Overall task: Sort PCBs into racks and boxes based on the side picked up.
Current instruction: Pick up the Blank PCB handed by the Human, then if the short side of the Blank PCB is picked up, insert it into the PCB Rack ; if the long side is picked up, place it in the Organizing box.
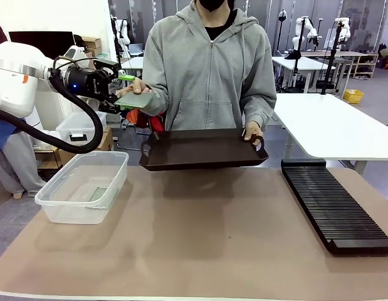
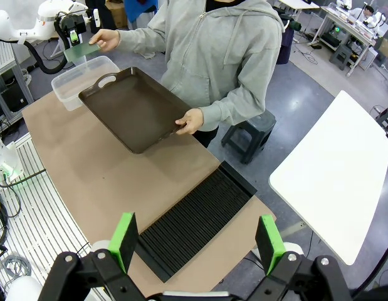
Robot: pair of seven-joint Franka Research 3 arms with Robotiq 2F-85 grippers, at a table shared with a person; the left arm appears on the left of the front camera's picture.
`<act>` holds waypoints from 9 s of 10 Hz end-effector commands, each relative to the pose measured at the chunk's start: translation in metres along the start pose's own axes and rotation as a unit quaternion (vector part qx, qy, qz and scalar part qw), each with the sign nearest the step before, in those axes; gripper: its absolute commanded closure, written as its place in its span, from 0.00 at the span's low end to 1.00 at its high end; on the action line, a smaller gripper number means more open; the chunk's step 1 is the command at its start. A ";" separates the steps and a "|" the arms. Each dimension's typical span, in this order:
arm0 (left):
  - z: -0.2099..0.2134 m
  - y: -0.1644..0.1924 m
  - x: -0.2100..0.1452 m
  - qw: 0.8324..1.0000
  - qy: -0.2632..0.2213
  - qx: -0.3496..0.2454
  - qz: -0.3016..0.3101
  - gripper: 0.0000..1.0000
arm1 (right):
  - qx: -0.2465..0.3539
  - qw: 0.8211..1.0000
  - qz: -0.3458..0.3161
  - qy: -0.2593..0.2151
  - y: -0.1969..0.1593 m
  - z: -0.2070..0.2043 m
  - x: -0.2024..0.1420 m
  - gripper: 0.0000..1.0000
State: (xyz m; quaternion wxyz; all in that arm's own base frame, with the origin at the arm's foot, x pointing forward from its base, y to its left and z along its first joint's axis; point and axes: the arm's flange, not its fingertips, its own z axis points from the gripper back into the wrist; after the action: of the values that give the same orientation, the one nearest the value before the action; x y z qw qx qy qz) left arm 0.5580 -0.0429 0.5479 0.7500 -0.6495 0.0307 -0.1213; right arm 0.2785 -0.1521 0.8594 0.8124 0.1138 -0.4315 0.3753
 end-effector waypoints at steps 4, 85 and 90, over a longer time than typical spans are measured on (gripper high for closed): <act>0.005 0.004 -0.005 1.000 0.021 0.009 -0.005 1.00 | 0.002 1.000 0.001 0.000 0.002 -0.002 0.000 0.00; 0.019 0.198 -0.052 0.853 0.000 0.514 0.087 0.77 | 0.002 1.000 0.001 0.000 0.002 -0.002 0.000 0.00; 0.040 0.174 -0.052 0.840 -0.048 0.534 0.080 0.53 | 0.002 1.000 0.001 0.000 0.002 -0.002 0.000 0.00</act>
State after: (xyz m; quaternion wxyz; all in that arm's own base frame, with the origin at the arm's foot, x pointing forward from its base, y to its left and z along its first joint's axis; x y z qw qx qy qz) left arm 0.5441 0.0258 0.3683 0.9873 -0.1533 -0.0046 -0.0406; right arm 0.2785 -0.1521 0.8594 0.8124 0.1138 -0.4315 0.3753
